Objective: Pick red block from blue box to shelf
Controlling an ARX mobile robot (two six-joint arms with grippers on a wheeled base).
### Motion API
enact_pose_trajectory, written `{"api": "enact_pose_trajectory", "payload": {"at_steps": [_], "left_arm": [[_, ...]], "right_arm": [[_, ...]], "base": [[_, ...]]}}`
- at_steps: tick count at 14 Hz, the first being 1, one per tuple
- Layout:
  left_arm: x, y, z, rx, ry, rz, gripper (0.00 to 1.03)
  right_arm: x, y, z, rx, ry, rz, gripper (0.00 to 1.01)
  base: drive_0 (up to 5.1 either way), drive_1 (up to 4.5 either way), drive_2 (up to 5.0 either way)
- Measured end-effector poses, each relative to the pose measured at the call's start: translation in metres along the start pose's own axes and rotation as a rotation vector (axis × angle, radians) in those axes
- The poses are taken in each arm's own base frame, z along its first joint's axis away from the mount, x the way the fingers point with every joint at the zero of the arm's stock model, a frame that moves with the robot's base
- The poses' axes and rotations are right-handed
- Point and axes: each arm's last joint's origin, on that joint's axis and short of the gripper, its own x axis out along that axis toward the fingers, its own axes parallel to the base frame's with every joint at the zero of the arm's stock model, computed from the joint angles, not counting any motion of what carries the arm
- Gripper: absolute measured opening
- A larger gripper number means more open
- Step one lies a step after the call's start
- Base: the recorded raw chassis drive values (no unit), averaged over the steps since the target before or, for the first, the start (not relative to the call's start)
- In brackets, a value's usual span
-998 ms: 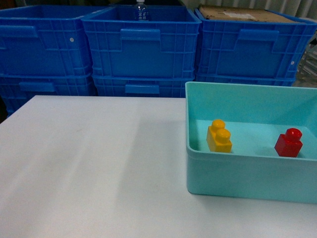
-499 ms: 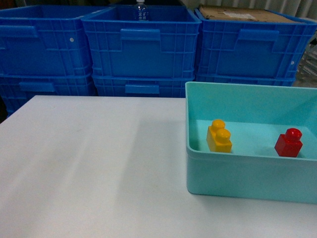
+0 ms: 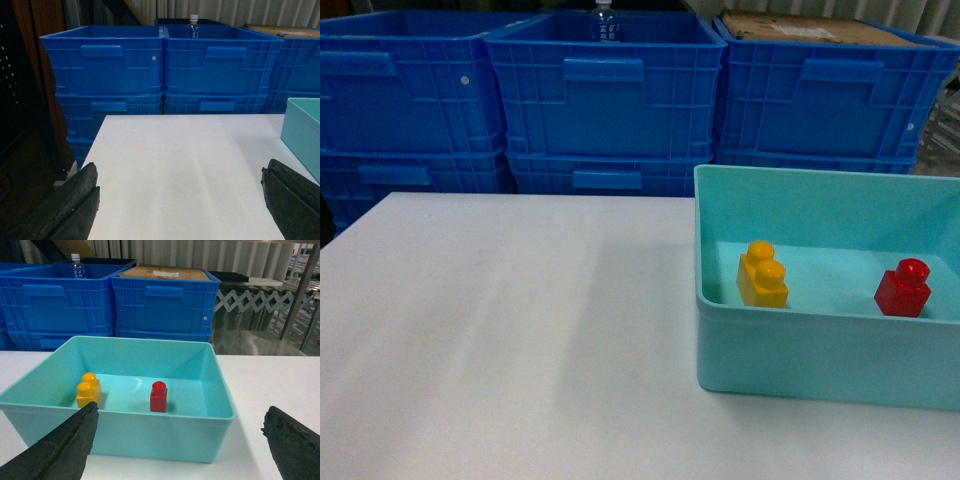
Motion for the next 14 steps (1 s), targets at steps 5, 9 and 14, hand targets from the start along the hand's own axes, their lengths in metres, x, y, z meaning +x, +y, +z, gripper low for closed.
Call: {"api": "enact_pose_trajectory", "payload": {"at_steps": [5,9,14], "left_arm": [[0.0,0.0,0.0,0.0,0.0,0.0,0.98],[0.0,0.0,0.0,0.0,0.0,0.0,0.98],[0.0,0.0,0.0,0.0,0.0,0.0,0.98]], "right_arm": [[0.0,0.0,0.0,0.0,0.0,0.0,0.98],[0.0,0.0,0.0,0.0,0.0,0.0,0.98],[0.0,0.0,0.0,0.0,0.0,0.0,0.98]], "base": [[0.0,0.0,0.0],[0.0,0.0,0.0],[0.0,0.0,0.0]]}}
